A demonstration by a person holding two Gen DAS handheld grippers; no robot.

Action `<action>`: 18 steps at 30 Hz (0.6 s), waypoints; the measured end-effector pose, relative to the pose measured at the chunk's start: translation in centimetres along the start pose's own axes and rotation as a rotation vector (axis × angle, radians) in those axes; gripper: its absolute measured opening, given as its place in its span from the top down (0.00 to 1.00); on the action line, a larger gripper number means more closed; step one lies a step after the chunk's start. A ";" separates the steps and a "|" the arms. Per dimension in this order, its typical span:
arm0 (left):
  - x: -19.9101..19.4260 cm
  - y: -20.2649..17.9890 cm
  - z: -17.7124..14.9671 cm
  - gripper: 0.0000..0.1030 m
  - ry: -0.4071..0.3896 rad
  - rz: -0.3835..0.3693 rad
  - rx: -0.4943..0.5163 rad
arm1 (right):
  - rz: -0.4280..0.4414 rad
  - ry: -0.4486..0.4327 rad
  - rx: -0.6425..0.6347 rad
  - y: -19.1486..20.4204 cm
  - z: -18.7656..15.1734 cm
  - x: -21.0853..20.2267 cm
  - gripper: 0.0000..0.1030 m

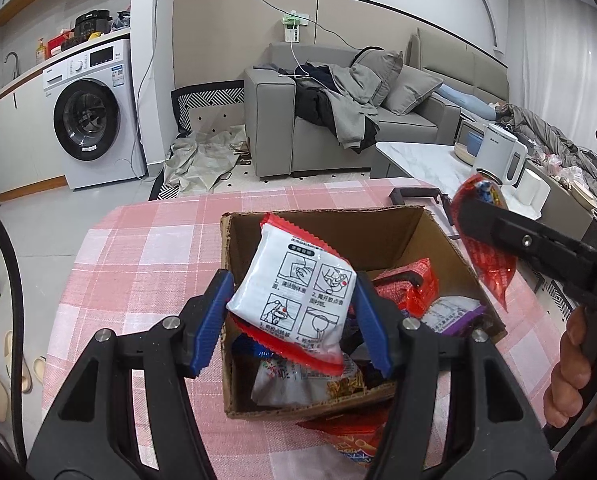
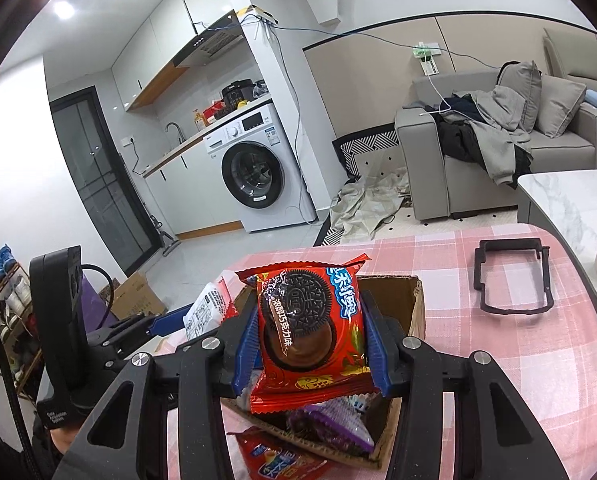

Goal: Organize snacks
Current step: 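Lower both packs into the box and open both tools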

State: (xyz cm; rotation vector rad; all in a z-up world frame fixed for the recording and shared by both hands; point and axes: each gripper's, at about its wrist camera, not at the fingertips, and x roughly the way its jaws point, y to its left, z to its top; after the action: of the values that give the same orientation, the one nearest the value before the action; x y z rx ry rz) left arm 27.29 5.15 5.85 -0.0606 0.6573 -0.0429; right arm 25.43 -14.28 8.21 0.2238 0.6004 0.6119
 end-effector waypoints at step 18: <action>5.2 -0.6 -0.8 0.44 0.043 0.004 0.021 | -0.042 0.068 0.015 -1.1 0.0 4.4 0.54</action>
State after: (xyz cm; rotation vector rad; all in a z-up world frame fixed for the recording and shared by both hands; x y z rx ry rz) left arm 30.88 4.23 2.11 -0.0384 0.6998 -0.0477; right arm 28.87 -12.55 5.74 0.2045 0.6736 0.5768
